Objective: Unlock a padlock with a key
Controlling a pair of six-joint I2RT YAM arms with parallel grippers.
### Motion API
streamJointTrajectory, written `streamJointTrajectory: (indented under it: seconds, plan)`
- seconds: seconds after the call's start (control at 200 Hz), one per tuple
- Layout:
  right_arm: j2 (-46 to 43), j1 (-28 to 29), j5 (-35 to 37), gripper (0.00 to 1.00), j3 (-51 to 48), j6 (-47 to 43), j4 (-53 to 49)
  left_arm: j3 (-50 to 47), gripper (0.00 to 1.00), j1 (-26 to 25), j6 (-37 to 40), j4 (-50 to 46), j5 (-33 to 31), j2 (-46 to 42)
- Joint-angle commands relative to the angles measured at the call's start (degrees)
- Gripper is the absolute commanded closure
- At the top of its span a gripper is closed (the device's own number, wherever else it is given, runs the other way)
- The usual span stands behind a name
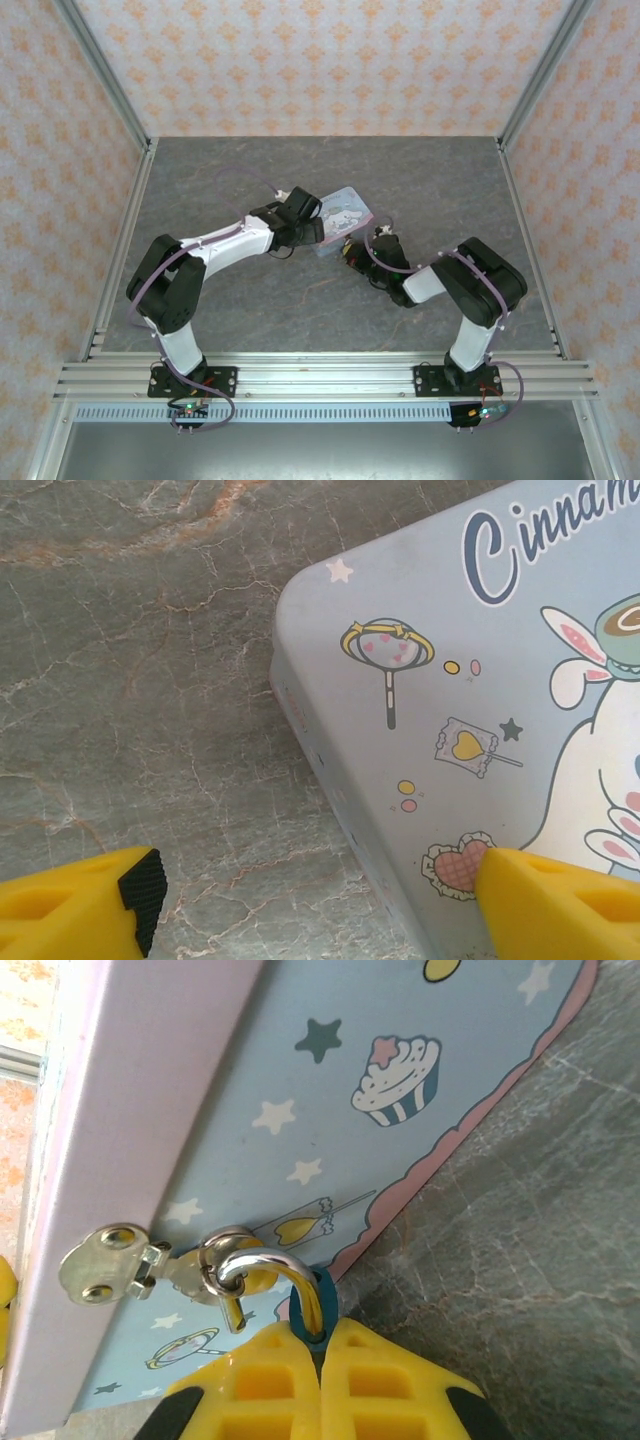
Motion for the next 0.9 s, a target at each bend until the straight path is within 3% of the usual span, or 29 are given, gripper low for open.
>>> streamJointTrajectory:
  seconds: [0.0, 0.53, 0.711, 0.846, 0.896]
  plan:
    - [-0.66, -2.36, 1.72, 1.0, 1.88, 0.98, -3.03, -0.47, 0.19, -0.32, 1.74, -4.03, -1.57, 3.16]
    - [-2.02, -7.79, -0.39, 1.0, 0.35, 3.94, -1.04, -1.13, 0.2, -0.35, 1.29, -3.88, -0.73, 3.61]
    - [-7.48, -8.55, 0.33, 1.0, -4.66, 3.49, -3.32, -1.61, 0.19, -0.35, 1.11, -3.44, -0.24, 2.32]
    - [-14.28, -9.03, 1.95, 1.0, -8.76, 1.74, -10.53, -1.63, 0.18, -0.37, 1.2, -3.5, 0.49, 0.09]
    - [-17.15, -9.39, 2.56, 0.94, -10.25, 1.61, -13.32, -1.66, 0.18, -0.39, 1.11, -3.51, 0.9, -0.79]
